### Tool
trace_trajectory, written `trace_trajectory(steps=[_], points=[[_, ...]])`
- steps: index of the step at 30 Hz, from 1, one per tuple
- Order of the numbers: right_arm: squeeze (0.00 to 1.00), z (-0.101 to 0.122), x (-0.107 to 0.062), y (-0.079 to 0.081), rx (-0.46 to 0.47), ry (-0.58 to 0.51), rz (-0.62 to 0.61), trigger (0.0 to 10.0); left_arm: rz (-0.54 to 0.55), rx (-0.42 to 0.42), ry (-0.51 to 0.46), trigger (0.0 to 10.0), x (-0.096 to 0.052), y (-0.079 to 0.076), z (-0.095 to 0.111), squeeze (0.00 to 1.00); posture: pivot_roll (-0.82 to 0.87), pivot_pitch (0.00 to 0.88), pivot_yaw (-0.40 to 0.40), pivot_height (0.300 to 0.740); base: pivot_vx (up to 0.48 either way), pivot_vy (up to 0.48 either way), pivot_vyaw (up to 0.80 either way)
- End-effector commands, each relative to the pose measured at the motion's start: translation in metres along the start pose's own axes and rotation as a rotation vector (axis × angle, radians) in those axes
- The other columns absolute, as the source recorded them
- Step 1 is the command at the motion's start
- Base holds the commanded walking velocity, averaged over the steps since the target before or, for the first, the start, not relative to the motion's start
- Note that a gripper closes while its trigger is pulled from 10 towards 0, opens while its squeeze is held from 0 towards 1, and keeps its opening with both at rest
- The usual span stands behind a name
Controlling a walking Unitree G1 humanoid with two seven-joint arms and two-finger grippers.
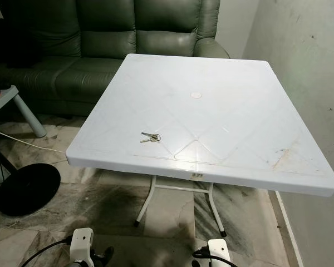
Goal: Hang keys on a hook
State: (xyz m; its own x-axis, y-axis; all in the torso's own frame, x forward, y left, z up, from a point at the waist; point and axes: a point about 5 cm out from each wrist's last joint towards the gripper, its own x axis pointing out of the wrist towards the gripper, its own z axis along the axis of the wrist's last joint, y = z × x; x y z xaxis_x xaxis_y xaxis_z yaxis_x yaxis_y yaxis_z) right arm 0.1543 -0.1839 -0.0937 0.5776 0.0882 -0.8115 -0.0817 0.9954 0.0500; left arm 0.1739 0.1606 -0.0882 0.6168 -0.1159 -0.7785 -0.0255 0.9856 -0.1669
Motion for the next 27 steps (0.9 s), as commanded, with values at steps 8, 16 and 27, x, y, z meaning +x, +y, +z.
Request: trace_trajectory(steps=[8, 16, 27], points=[[0.0, 0.002, 0.0002, 0.0005, -0.003, -0.015, 0.002, 10.0, 0.0, -0.003, 0.007, 10.0, 0.0, 0.0009, -0.0001, 0.0, -0.01, 0.0, -0.01, 0.74, 0.0, 0.109, 0.0], [0.0, 0.0019, 0.0002, 0.0005, -0.003, -0.015, 0.002, 10.0, 0.0, -0.003, 0.007, 10.0, -0.0001, 0.0009, -0.0004, 0.0, -0.01, 0.0, -0.01, 0.74, 0.0, 0.345, 0.0], [0.0, 0.0019, 0.0002, 0.0005, -0.003, -0.015, 0.002, 10.0, 0.0, -0.003, 0.007, 10.0, -0.0001, 0.0009, -0.0004, 0.0, -0.01, 0.0, -0.01, 0.74, 0.0, 0.352, 0.0]])
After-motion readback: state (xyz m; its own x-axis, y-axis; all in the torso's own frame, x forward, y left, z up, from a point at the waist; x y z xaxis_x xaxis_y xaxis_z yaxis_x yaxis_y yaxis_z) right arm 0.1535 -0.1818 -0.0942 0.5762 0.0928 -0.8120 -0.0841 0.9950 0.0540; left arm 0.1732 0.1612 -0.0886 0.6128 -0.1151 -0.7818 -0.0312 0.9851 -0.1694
